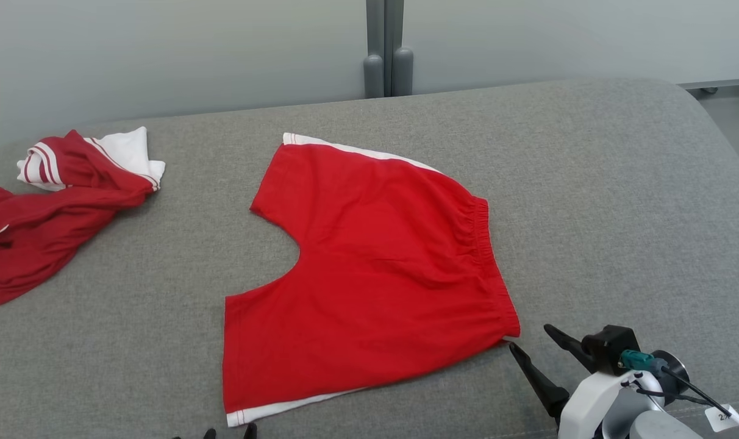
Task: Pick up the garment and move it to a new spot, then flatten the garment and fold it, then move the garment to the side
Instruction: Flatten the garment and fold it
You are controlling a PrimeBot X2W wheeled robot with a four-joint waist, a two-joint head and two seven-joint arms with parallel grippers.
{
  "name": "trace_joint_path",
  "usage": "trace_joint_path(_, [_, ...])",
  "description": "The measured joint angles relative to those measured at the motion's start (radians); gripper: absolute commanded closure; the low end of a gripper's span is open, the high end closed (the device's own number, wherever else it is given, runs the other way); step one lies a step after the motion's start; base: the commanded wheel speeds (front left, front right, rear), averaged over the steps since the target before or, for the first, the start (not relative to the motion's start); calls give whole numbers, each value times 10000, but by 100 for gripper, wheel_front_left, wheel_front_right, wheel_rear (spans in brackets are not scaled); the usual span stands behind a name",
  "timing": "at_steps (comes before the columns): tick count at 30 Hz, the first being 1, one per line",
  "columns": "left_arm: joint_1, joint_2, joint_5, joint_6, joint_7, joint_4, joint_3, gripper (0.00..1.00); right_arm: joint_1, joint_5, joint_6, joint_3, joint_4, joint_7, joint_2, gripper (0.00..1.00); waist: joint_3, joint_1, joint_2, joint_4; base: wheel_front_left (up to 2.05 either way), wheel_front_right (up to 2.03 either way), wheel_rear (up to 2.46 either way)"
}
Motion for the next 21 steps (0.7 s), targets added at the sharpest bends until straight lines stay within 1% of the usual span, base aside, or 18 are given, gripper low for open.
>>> trace_joint_path(12, [-608, -15, 4, -267, -15, 673, -69, 0, -383, 4, 167, 104, 416, -13, 130, 0, 319, 0, 0, -55, 0, 0, 0])
trace_joint_path(14, [-635, -23, 4, -343, -17, 746, -153, 43, -392, 4, 173, 130, 518, -13, 171, 0, 336, 0, 0, -48, 0, 0, 0])
trace_joint_path(15, [-680, -33, 4, -347, -21, 790, -180, 63, -406, 4, 173, 146, 571, -13, 184, 0, 344, 0, 0, -43, 0, 0, 0])
trace_joint_path(16, [-752, -38, 4, -378, -31, 830, -188, 77, -415, 4, 174, 155, 614, -13, 196, 0, 352, 0, 0, -37, 0, 0, 0])
trace_joint_path(17, [-752, -38, 4, -378, -31, 830, -188, 94, -415, 4, 174, 155, 614, -13, 196, 0, 352, 0, 0, -37, 0, 0, 0])
trace_joint_path(18, [-822, -38, 10, -424, -67, 846, -188, 100, -430, 4, 217, 176, 665, -13, 203, 0, 361, 0, 0, -30, 0, 0, 0])
trace_joint_path(21, [-990, -46, 75, -474, -240, 882, -196, 100, -574, -4, 270, 351, 802, -15, 201, 0, 385, 0, 0, 3, 0, 0, 0])
